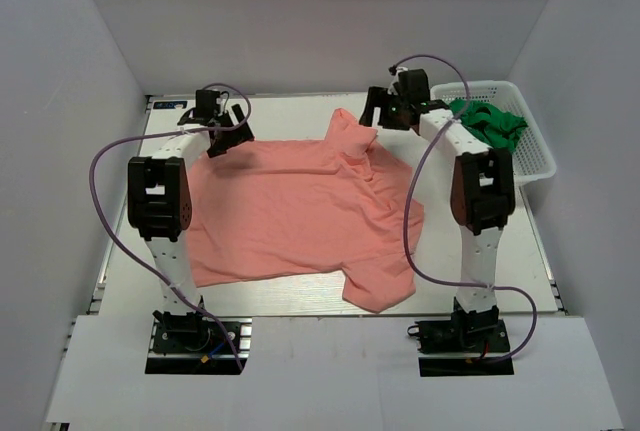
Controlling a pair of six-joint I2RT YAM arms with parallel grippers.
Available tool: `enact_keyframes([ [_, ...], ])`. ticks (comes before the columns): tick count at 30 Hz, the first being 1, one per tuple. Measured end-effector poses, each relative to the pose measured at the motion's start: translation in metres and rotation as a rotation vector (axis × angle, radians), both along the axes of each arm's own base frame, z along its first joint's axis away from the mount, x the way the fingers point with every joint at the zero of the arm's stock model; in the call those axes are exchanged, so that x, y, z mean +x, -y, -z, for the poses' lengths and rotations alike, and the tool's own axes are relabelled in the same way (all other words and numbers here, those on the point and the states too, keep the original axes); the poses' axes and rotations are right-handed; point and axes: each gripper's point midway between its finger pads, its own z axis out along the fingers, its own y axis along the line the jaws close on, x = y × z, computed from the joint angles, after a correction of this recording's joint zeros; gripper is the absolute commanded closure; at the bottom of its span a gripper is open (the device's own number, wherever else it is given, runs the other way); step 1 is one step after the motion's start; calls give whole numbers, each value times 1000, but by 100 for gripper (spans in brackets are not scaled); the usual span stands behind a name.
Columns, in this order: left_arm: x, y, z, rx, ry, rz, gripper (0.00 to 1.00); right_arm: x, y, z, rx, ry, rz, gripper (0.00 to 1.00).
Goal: Fold and stack the t-shirts
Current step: Flatten out the tshirt
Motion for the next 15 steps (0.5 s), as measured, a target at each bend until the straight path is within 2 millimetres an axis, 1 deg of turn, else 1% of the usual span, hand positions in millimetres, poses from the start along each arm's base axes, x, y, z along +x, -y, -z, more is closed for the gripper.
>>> enact_keyframes([
  [3, 4, 0, -3, -1, 11, 3, 0, 8, -13, 22, -4, -26, -26, 10],
  [6, 15, 1, -2, -4, 32, 3, 0, 5, -19, 58, -15, -96, -36, 10],
  [7, 18, 0, 1, -6, 36, 0, 0, 3, -19, 71, -19, -125, -35, 10],
  [8, 21, -1, 6, -9, 33, -6, 0, 1, -19, 79, -23, -142, -35, 10],
  [9, 22, -1, 11, -11, 26, -7, 0, 1, -20, 82, -18, -149, -33, 10],
  [12, 22, -3, 33, -13, -8, -21, 0, 7, -19, 77, -3, -138, -16, 10],
  [15, 27, -7, 31, 0, 5, -41, 0, 9, -13, 81, -9, -147, 13, 10],
])
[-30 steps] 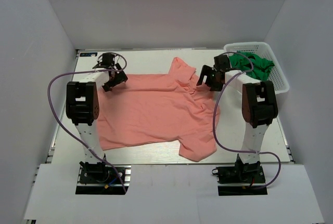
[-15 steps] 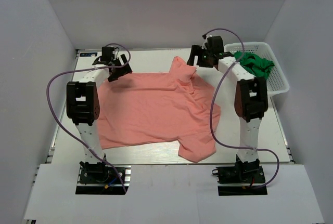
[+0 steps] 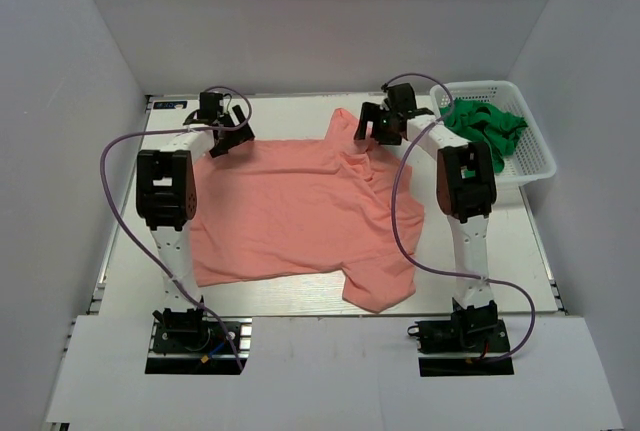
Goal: Fold and stack the t-shirts
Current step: Flatten out the tshirt
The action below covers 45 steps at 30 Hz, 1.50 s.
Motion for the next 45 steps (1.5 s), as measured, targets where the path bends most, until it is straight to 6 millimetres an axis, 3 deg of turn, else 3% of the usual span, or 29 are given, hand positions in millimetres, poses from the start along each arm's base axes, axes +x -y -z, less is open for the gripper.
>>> enact_keyframes([
  [12, 17, -11, 2, 32, 7, -40, 0, 36, 38, 2, 2, 13, 185, 10],
  [17, 29, -9, 1, 23, 24, -33, 0, 56, 40, -1, 22, 50, 157, 10],
  [22, 37, -5, 0, 0, 39, -12, 0, 52, 38, 1, -38, 87, 49, 10],
  [27, 63, -1, -2, 1, 75, 24, 0, 29, 41, 0, -169, 127, -106, 12],
  [31, 76, 0, -3, 7, 93, 53, 0, 31, 37, -7, -230, 185, -190, 12],
  [37, 68, 0, -2, 17, 82, 71, 0, 38, 23, -22, -201, 245, -254, 14],
  [41, 48, -3, -2, 34, 47, 64, 0, 61, 7, -54, -147, 346, -273, 15],
  [45, 24, -8, -11, 71, 4, 39, 0, 66, 1, -64, -118, 374, -269, 11],
])
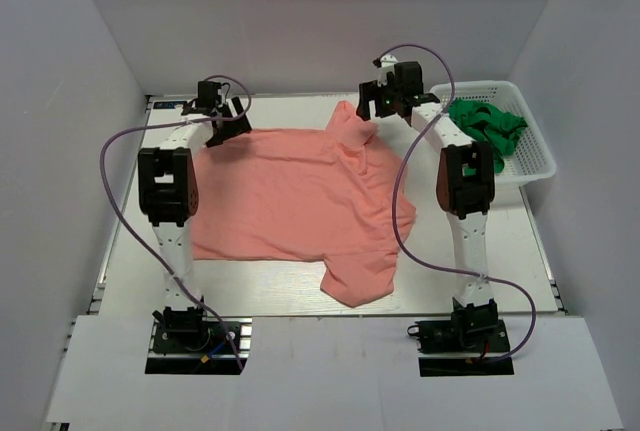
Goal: Fold and stack the t-shirts
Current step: Flatten out the tshirt
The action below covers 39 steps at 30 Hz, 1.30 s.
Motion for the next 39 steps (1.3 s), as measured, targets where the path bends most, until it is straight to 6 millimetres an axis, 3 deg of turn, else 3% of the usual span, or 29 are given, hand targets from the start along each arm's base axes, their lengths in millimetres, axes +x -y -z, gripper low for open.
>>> enact_keyframes([
  [2, -10, -2, -13, 8, 4, -8, 0, -10, 2, 9, 2, -31, 12, 9],
  [4, -26, -3, -30, 7, 15, -12, 0, -37, 8, 22, -2, -99, 31, 9],
  [7, -60, -1, -56, -11, 35, -25, 0, -99, 22, 32, 7, -215, 71, 9],
  [9, -85, 0, -67, -29, 47, -36, 0, -133, 29, 21, 36, -255, 105, 9],
  [11, -112, 1, -73, -46, 50, -49, 0, -153, 32, 3, 76, -255, 134, 9],
  [15, -145, 0, -60, -63, 9, -71, 0, -173, 35, -7, 130, -264, 177, 9],
  [20, -161, 0, -30, -71, -70, -103, 0, -175, 37, 24, 129, -350, 238, 9],
  [27, -154, -1, 6, -73, -137, -118, 0, -167, 41, 71, 95, -453, 304, 9],
  [30, -151, -1, 20, -69, -167, -123, 0, -145, 44, 68, 98, -427, 343, 9],
  [39, -124, -2, 19, -62, -144, -126, 0, -79, 60, 69, 117, -388, 417, 9],
])
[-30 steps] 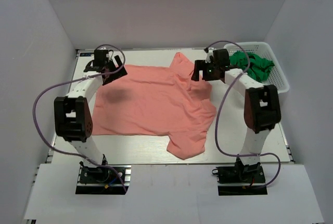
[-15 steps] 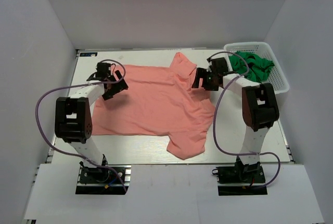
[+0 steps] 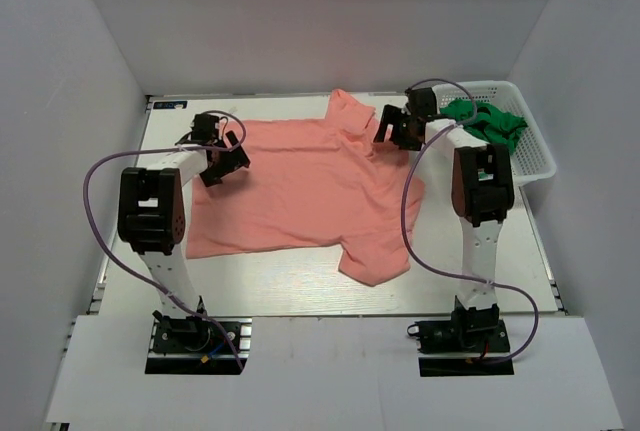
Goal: Fold and stack the t-shirts
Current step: Flatten out the tshirt
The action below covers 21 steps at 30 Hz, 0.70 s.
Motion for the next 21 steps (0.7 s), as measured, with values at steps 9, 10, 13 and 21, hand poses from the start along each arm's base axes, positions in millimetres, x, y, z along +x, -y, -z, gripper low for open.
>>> enact_keyframes([
  [9, 37, -2, -1, 16, 26, -2, 0, 55, 1, -3, -23, 79, -67, 9],
  [10, 41, -2, -1, 19, 30, 2, 0, 54, 1, -3, -27, 80, -83, 9],
  [13, 48, -1, -6, 25, 41, 15, 0, 50, -2, -4, -40, 82, -135, 9],
  [21, 38, 5, -64, -3, 147, 34, 0, 2, -19, -91, -74, 174, -250, 9],
])
